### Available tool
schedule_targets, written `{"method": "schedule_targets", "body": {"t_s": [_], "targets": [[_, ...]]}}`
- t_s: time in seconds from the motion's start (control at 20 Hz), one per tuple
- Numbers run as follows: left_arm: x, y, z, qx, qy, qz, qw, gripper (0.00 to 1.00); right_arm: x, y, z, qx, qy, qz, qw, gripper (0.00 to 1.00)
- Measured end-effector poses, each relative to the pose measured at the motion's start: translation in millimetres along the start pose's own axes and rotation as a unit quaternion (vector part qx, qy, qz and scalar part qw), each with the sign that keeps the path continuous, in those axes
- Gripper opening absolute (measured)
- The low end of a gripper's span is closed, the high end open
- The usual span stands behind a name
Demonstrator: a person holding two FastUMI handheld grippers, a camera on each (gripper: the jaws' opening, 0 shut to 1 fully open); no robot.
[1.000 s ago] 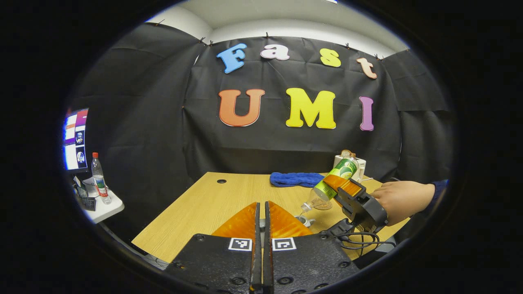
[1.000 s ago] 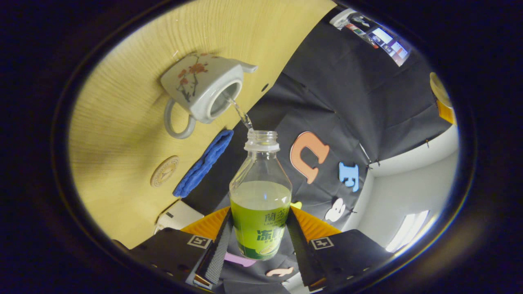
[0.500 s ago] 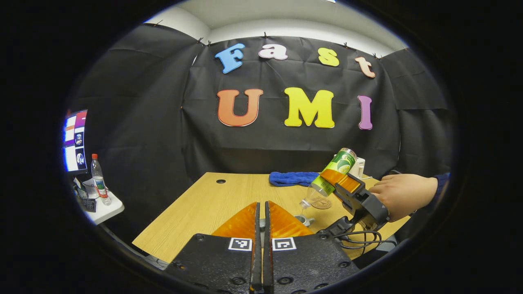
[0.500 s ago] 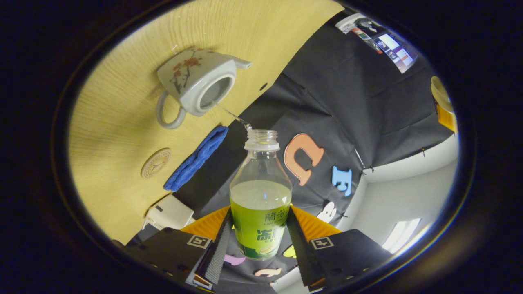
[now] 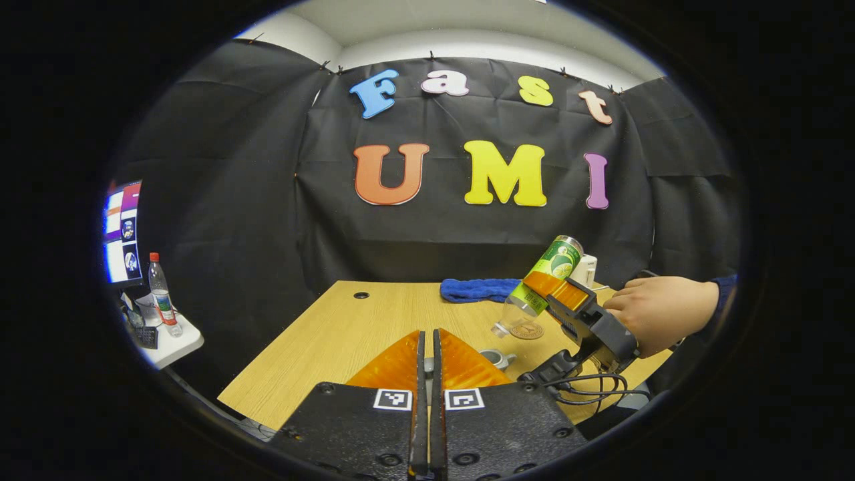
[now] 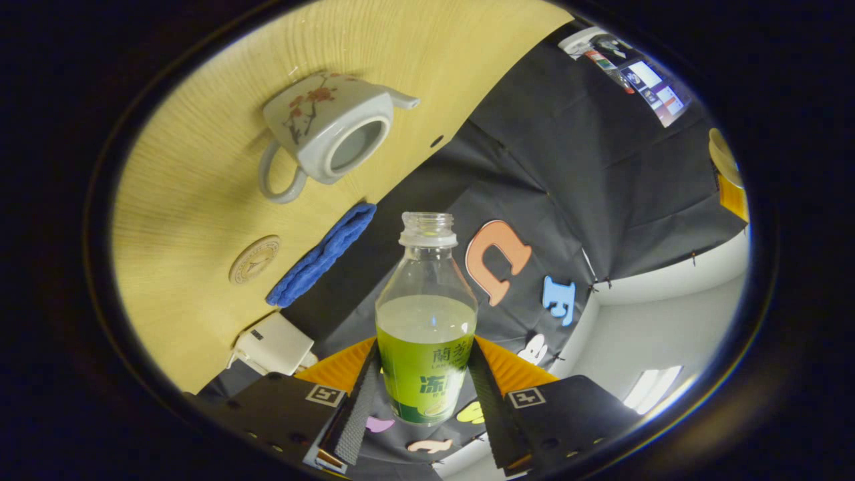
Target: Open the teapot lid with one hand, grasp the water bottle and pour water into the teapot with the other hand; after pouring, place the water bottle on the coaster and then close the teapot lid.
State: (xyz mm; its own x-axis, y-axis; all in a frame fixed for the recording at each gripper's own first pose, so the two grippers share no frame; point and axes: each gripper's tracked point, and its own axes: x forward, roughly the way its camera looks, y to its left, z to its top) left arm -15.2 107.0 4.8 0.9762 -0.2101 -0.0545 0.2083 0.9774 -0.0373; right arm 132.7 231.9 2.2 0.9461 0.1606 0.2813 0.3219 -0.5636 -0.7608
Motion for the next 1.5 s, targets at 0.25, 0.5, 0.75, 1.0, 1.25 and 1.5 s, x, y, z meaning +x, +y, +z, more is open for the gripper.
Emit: {"method": "schedule_targets", "body": {"t_s": [0.25, 0.5, 0.75, 1.0, 1.25, 1.5], "targets": [[1, 1, -2, 0.001, 0.003, 0.003, 1.000, 0.04, 1, 10, 0, 0.002, 0.003, 0.006, 1.000, 0.73], [1, 3, 2, 0.004, -0.006, 0.011, 1.000, 0.04, 2, 31, -6, 0.087, 0.011, 0.041, 0.995, 0.73], [1, 5, 2, 0.001, -0.006, 0.015, 1.000, 0.04, -7, 57, -10, 0.216, 0.022, 0.085, 0.972, 0.73], [1, 1, 8, -0.001, -0.015, 0.013, 1.000, 0.04, -12, 85, -19, 0.429, 0.042, 0.131, 0.893, 0.73], [4, -2, 8, -0.013, -0.018, 0.011, 1.000, 0.04, -6, 100, -39, 0.576, 0.061, 0.136, 0.804, 0.75], [5, -4, 11, -0.020, -0.024, 0.011, 0.999, 0.04, 7, 117, -63, 0.720, 0.092, 0.157, 0.670, 0.73]]}}
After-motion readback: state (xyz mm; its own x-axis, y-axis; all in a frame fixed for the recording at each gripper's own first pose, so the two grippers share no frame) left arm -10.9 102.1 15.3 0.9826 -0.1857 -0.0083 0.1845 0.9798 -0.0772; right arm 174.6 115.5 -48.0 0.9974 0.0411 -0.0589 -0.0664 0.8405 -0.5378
